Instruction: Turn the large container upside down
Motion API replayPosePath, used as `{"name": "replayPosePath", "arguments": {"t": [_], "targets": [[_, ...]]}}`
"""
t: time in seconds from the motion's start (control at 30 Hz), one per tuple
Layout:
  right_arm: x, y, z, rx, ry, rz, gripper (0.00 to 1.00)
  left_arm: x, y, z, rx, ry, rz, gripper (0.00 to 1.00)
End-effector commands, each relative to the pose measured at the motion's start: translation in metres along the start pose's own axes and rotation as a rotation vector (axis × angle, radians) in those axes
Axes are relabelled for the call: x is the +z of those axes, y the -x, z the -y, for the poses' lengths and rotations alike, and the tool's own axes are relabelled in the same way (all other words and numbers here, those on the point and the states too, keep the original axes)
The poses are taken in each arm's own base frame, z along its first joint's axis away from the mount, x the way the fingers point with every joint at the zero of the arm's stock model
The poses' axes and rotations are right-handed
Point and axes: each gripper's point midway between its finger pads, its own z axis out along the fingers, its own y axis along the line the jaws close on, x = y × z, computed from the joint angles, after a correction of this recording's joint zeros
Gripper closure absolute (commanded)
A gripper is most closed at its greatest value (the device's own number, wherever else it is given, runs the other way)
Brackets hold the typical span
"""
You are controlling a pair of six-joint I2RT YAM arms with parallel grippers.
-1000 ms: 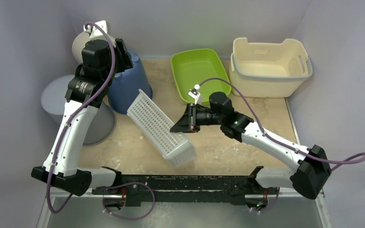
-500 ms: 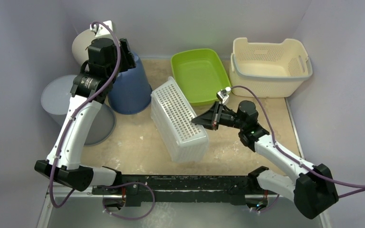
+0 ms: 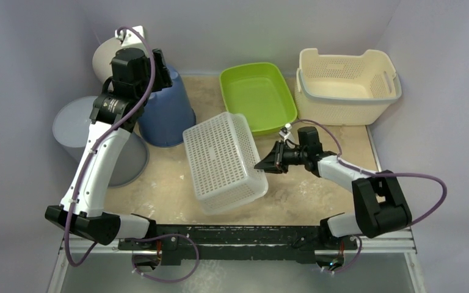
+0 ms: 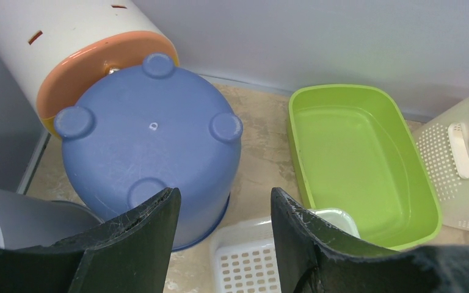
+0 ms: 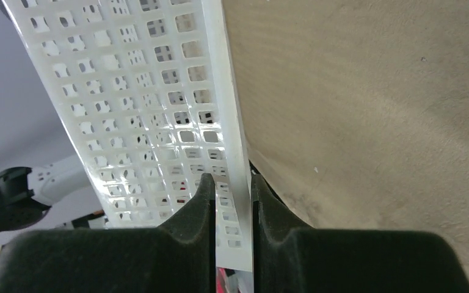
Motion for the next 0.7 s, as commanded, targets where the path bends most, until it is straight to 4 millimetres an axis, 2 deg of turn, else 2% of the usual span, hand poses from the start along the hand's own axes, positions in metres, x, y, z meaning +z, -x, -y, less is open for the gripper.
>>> {"name": "replayPosePath", "arguments": {"t": [0.0, 0.1, 0.17, 0.27, 0.4, 0.47, 0.57, 0.67], "targets": [[0.001, -0.003, 0.044, -0.044, -0.203, -0.036, 0.96, -0.008, 0.028, -0.004, 0.002, 0.001, 0.089, 0.44], [0.002, 0.003, 0.035, -0.109, -0.201, -0.064, 0.96, -0.008, 0.028, -0.006, 0.000, 0.005, 0.088, 0.44], [0.005, -0.001, 0.031, -0.152, -0.198, -0.128, 0.94, -0.008, 0.026, -0.008, -0.003, 0.008, 0.087, 0.44], [0.016, -0.014, 0.026, -0.230, -0.219, -0.233, 0.93, -0.007, 0.023, -0.010, -0.009, 0.009, 0.082, 0.44], [0.037, -0.041, 0.019, -0.291, -0.231, -0.346, 0.82, -0.004, 0.021, -0.012, -0.016, 0.010, 0.079, 0.44], [0.041, -0.047, 0.019, -0.302, -0.248, -0.355, 0.78, -0.003, 0.022, -0.012, -0.018, 0.009, 0.080, 0.44], [0.038, -0.040, 0.020, -0.319, -0.293, -0.314, 0.66, 0.001, 0.021, -0.011, -0.021, 0.006, 0.076, 0.44], [0.035, -0.031, 0.011, -0.344, -0.312, -0.281, 0.59, 0.002, 0.022, -0.008, -0.029, -0.004, 0.077, 0.44]]}}
